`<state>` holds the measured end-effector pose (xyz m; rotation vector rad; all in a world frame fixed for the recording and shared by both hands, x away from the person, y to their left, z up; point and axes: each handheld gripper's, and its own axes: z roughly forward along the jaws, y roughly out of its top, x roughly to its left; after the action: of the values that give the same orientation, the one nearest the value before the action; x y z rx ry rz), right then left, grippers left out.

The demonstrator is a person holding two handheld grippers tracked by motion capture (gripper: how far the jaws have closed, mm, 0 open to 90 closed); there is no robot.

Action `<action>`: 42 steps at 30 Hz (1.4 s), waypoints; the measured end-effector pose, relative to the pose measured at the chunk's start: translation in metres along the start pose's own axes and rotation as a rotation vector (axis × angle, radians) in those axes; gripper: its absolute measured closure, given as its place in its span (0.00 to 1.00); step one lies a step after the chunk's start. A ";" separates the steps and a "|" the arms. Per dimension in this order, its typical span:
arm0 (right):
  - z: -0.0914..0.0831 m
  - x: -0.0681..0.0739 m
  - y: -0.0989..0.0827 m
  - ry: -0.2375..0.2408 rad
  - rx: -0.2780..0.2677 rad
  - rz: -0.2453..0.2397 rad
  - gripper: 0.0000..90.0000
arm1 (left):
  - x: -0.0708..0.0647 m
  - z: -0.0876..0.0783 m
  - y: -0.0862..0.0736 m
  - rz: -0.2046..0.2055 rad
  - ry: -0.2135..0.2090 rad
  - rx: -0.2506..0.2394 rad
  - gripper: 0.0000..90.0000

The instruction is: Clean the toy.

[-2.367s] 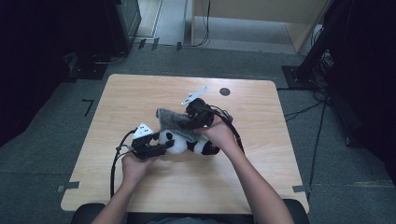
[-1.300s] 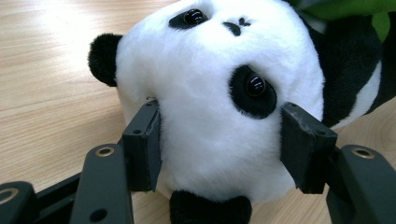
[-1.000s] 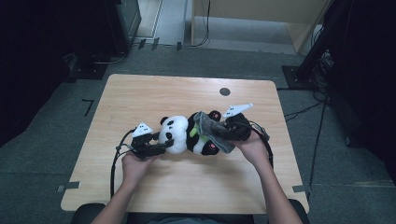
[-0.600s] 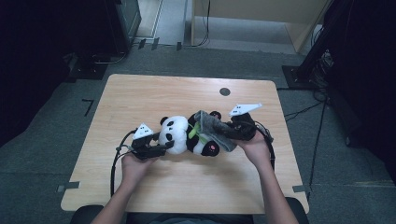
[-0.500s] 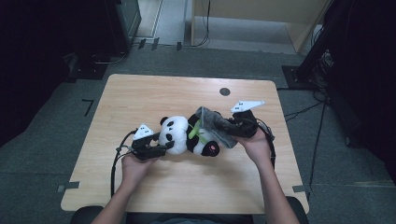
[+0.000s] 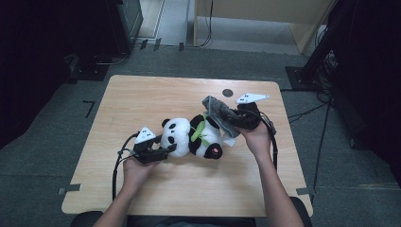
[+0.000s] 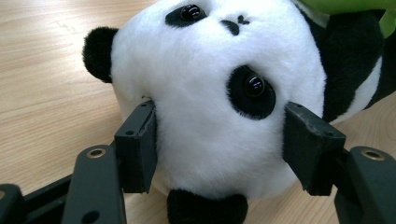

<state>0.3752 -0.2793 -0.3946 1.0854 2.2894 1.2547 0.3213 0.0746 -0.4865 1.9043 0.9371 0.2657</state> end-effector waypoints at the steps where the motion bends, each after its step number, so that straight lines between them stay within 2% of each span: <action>1: 0.001 -0.001 -0.003 0.003 -0.002 0.010 0.84 | 0.000 0.000 0.000 -0.001 0.000 0.002 0.37; 8: -0.003 -0.009 -0.015 -0.004 0.015 0.048 0.84 | 0.000 0.000 0.000 -0.001 0.004 0.007 0.37; 12: -0.005 -0.016 -0.020 -0.045 0.049 0.055 0.84 | 0.000 0.001 0.000 -0.002 0.005 0.007 0.36; 16: -0.009 -0.023 -0.025 -0.064 0.065 0.072 0.84 | 0.001 0.001 0.000 0.002 0.001 0.009 0.36; 18: -0.011 -0.024 -0.027 -0.112 0.094 0.053 0.84 | 0.001 0.001 0.000 0.004 -0.001 0.010 0.36; 20: -0.014 -0.027 -0.028 -0.110 0.086 0.070 0.84 | 0.001 0.000 0.001 0.002 0.001 0.015 0.35; 22: -0.018 -0.028 -0.027 -0.088 0.050 0.092 0.84 | 0.000 0.000 0.001 0.005 0.003 0.016 0.34; 29: -0.028 -0.011 -0.012 -0.067 -0.049 0.064 0.84 | -0.002 0.000 0.001 0.013 0.009 0.014 0.34; 32: -0.026 -0.002 -0.007 -0.058 -0.063 0.041 0.84 | -0.001 0.000 0.001 0.011 0.007 0.009 0.34; 34: -0.021 0.005 -0.006 -0.034 -0.090 0.032 0.84 | -0.002 0.000 0.001 0.015 0.008 0.008 0.34; 37: -0.009 0.013 -0.007 -0.017 -0.061 0.009 0.83 | -0.001 0.000 0.000 0.010 0.005 0.007 0.34; 41: 0.002 0.016 -0.011 -0.017 -0.029 -0.004 0.83 | 0.000 0.001 0.001 -0.001 0.003 0.006 0.34; 42: 0.006 0.016 -0.018 -0.045 -0.025 -0.020 0.83 | 0.001 0.001 0.001 -0.013 0.001 0.002 0.34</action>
<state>0.3597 -0.2696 -0.4113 1.0683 2.2399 1.2348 0.3234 0.0745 -0.4868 1.8994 0.9505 0.2579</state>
